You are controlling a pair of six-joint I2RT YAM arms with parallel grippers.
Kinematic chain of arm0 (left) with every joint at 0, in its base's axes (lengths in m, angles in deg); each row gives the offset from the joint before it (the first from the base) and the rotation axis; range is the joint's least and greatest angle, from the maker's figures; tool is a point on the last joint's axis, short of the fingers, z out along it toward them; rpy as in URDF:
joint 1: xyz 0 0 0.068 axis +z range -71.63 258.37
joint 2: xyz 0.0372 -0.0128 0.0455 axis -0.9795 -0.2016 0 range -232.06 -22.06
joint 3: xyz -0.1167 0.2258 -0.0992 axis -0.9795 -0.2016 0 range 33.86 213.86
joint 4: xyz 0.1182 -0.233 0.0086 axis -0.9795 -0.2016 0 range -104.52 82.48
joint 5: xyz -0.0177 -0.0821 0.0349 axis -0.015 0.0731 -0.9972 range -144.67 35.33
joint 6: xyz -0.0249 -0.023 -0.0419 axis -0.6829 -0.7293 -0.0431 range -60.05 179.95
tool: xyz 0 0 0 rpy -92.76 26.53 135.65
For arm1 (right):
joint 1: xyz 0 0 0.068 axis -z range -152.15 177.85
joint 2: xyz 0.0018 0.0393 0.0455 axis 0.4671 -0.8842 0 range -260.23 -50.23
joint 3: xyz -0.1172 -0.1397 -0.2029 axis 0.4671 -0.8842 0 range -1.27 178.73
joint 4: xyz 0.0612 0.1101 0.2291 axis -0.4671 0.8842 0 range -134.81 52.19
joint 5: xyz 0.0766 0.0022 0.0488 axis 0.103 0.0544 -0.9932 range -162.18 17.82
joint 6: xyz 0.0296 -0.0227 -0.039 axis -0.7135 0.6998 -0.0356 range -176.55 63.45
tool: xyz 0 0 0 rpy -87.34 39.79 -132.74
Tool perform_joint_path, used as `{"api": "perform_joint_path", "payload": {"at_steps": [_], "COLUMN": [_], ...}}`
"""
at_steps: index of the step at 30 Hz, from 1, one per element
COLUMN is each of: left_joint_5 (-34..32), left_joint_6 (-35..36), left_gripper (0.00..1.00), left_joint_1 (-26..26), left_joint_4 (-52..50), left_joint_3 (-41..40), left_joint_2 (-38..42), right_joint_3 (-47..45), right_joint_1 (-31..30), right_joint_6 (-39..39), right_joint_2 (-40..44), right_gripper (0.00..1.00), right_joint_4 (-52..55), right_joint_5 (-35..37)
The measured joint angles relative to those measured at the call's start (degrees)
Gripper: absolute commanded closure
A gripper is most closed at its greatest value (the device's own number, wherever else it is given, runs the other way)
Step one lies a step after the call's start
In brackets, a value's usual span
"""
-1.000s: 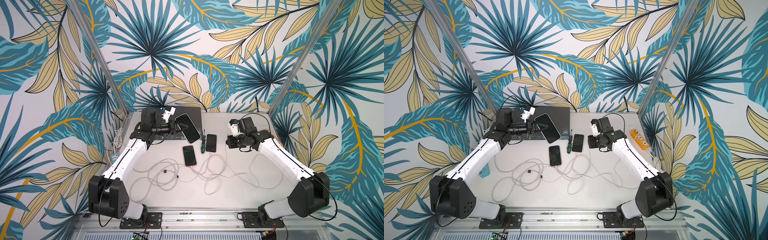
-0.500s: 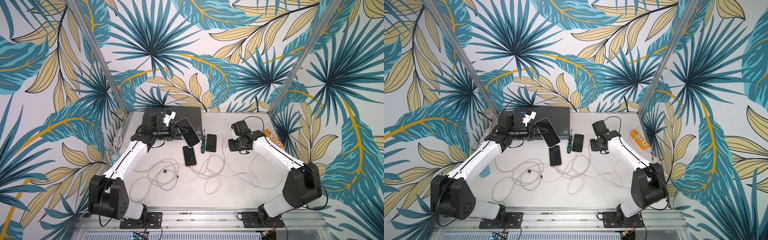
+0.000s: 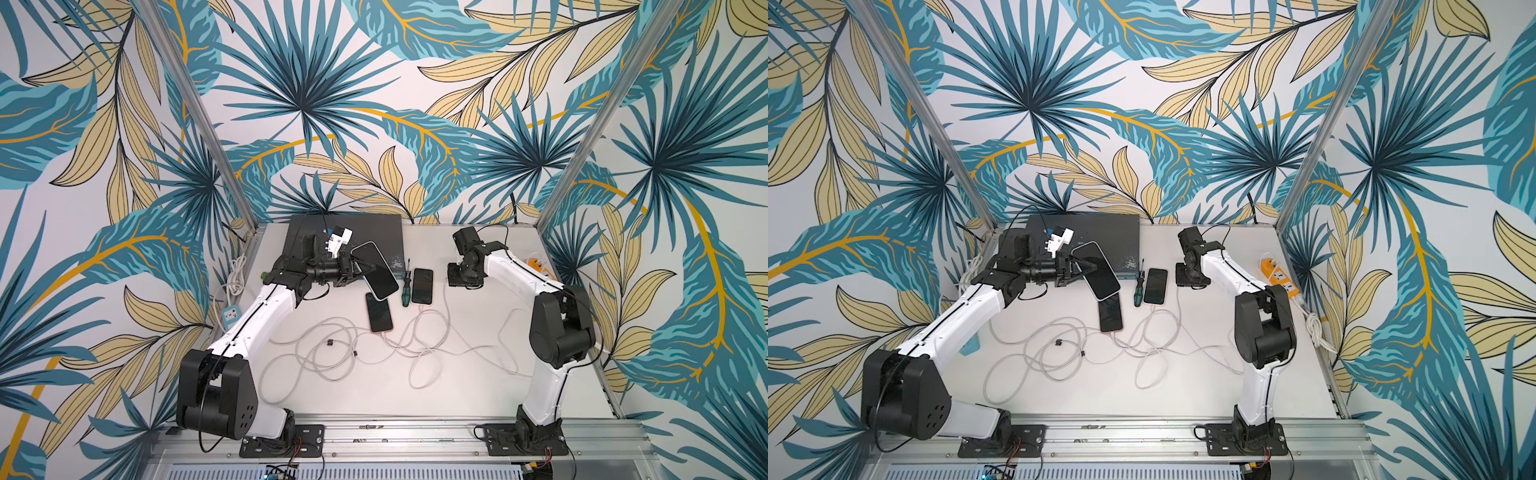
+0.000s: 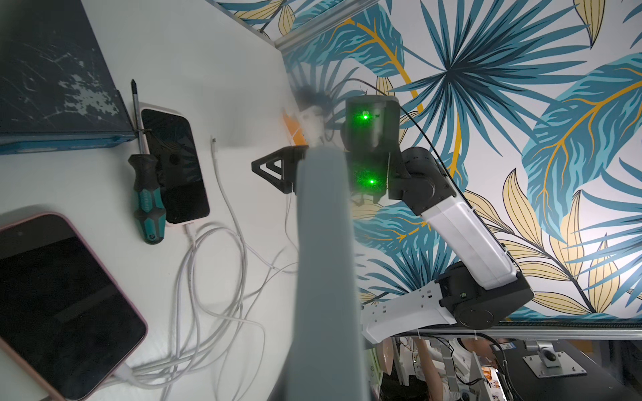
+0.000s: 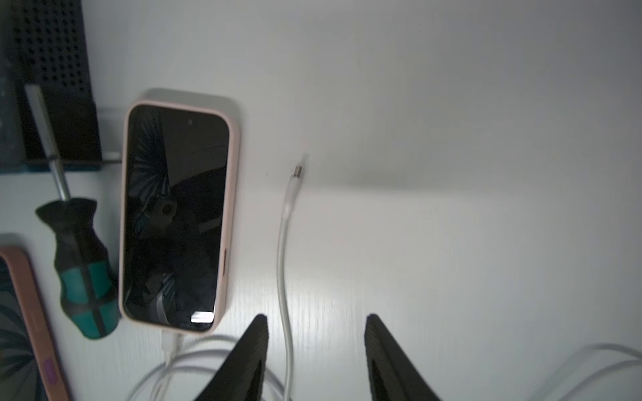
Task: Plug the charging cable into the phone
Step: Pick up the charging cable from the center of the board.
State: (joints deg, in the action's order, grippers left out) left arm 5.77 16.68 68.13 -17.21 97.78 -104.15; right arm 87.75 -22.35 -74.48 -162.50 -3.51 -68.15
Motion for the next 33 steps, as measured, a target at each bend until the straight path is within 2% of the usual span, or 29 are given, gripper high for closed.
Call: {"api": "perform_joint_path", "payload": {"at_steps": [8, 13, 18, 23, 25, 33], "left_joint_5": [0.11, 0.17, 0.17, 0.17, 0.15, 0.15], "left_joint_6": [0.85, 1.46, 1.79, 1.92, 1.97, 2.86], "left_gripper": [1.00, 1.00, 1.00, 1.00, 1.00, 1.00], "left_joint_1": [0.00, 0.00, 0.00, 0.00, 0.00, 0.00], "left_joint_4": [-0.15, -0.50, -0.94, -1.42, -1.84, -2.78], "left_joint_3": [-0.04, -0.04, -0.04, -0.33, -0.48, -0.59], "left_joint_2": [1.14, 1.16, 1.18, 1.20, 1.20, 1.55], "right_joint_3": [0.35, 1.62, 2.64, 5.77, 6.93, 12.07], "right_joint_1": [7.48, 7.39, 6.75, 6.25, 5.81, 2.47], "right_joint_6": [-5.81, -7.74, -8.02, -7.58, -7.15, -4.98], "right_joint_2": [-4.17, -6.16, -10.03, -13.62, -13.84, -16.17], "right_gripper": [0.63, 0.72, 0.76, 0.75, 0.72, 0.70], "right_joint_4": [-7.23, -10.16, -10.62, -8.33, -6.99, 0.44], "right_joint_5": [-12.55, -18.10, -21.16, -21.38, -20.13, -12.55]}}
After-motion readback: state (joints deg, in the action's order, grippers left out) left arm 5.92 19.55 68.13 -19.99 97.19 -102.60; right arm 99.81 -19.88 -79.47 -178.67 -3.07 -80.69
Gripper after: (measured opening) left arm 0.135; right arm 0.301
